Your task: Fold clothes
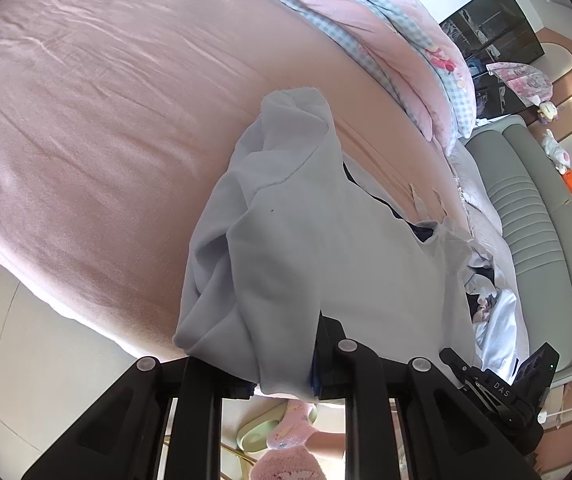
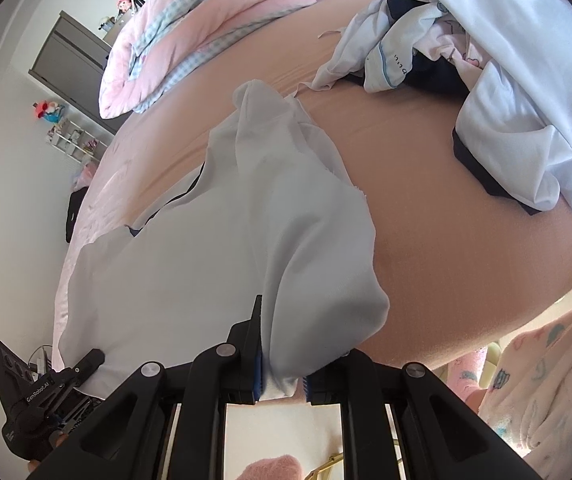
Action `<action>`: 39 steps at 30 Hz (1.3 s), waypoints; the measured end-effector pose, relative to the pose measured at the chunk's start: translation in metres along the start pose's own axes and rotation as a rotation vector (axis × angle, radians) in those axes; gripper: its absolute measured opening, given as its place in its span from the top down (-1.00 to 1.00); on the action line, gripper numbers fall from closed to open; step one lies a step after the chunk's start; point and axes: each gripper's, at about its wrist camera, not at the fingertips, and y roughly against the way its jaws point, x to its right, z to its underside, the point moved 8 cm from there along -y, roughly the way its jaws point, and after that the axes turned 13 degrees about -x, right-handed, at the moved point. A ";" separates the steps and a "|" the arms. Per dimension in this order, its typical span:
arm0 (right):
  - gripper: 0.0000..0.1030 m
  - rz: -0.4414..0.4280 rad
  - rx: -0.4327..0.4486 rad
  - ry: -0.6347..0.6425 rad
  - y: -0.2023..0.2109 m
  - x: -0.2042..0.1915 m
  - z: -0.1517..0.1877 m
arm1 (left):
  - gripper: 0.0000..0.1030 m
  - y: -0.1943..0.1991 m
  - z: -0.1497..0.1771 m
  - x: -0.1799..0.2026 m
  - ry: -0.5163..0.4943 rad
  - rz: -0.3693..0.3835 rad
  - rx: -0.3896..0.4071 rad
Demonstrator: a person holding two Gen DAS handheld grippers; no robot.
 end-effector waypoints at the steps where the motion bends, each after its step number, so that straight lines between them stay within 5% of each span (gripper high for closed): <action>1: 0.77 -0.001 -0.001 0.001 0.001 0.000 0.002 | 0.69 0.001 0.001 -0.001 -0.002 -0.002 0.001; 23: 0.76 -0.012 -0.062 0.003 0.002 0.014 0.031 | 0.61 -0.007 0.009 -0.016 -0.059 -0.080 -0.053; 25: 0.57 -0.002 -0.077 -0.007 0.001 0.017 0.032 | 0.47 -0.010 0.010 -0.019 -0.063 -0.103 -0.071; 27: 0.24 0.034 -0.082 -0.021 0.001 0.023 0.031 | 0.00 -0.010 0.010 -0.023 -0.053 -0.120 -0.085; 30: 0.02 0.046 -0.084 -0.040 0.006 0.029 0.028 | -0.50 -0.004 0.009 -0.029 -0.033 -0.147 -0.084; 31: -0.21 0.055 -0.085 -0.048 0.008 0.032 0.027 | -0.56 0.000 0.008 -0.033 -0.026 -0.165 -0.076; 33: -0.36 0.084 -0.060 -0.062 0.017 0.038 0.024 | -0.59 0.010 0.005 -0.038 -0.017 -0.184 -0.055; 39: -0.36 0.118 -0.013 -0.051 0.037 0.042 0.015 | -0.59 0.037 -0.005 -0.050 -0.016 -0.218 0.000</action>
